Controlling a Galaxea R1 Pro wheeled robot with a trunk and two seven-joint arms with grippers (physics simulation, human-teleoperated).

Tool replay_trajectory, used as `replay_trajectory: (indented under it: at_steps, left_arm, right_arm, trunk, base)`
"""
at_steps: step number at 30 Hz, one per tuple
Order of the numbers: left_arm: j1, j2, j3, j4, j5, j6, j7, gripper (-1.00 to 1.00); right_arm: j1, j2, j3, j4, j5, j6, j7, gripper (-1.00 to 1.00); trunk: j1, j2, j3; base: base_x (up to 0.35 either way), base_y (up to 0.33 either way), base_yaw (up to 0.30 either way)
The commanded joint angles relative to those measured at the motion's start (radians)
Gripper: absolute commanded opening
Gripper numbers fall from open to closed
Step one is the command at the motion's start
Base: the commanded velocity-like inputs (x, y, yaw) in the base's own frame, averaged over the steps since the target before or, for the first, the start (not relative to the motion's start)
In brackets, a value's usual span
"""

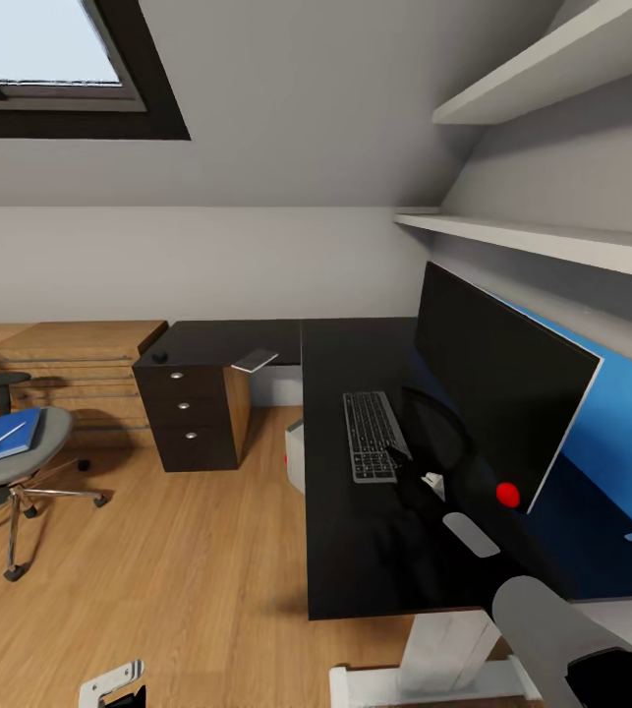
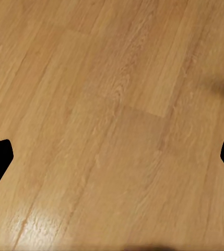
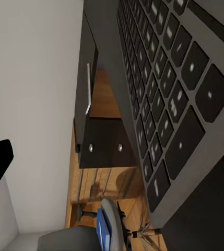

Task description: In the bedroom, organize the workspace by keeping the computer under the desk, ensuring the monitor is on the desk, placing the keyboard on the desk next to the monitor, placing the mouse on the desk next to the keyboard, moving the folder from the swivel chair onto the desk next to the mouse, stacking the notebook on top of the folder with the pen on top of the notebook, and positioning the swivel chair next to the desk.

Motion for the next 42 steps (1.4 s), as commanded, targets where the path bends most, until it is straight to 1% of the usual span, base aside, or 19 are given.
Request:
replay_trajectory:
  at_steps: [1,22,26,42]
  left_arm:
    - [0.000,-0.001,0.002,-0.002,-0.002,0.006,0.001,1.00]
    - [0.000,-0.001,0.002,-0.002,-0.002,0.005,0.001,1.00]
    - [0.000,-0.001,0.002,-0.002,-0.002,0.006,0.001,1.00]
    - [0.000,-0.001,0.002,-0.002,-0.001,0.006,0.001,1.00]
  right_arm:
    - [-0.001,-0.001,0.005,0.001,-0.009,0.001,0.003,1.00]
    - [-0.001,-0.001,0.005,0.001,-0.009,0.001,0.003,1.00]
    - [-0.001,-0.001,0.005,0.001,-0.009,0.001,0.003,1.00]
    - [-0.001,-0.002,0.005,0.001,-0.007,0.001,0.004,1.00]
  trunk:
    - [0.000,-0.001,-0.001]
    - [0.000,-0.001,-0.001]
    - [0.000,-0.001,-0.001]
    - [0.000,-0.001,-0.001]
  base:
    - [-0.007,-0.006,0.000]
    - [0.005,-0.014,0.000]
    - [-0.233,0.000,0.000]
    - [-0.330,0.000,0.000]
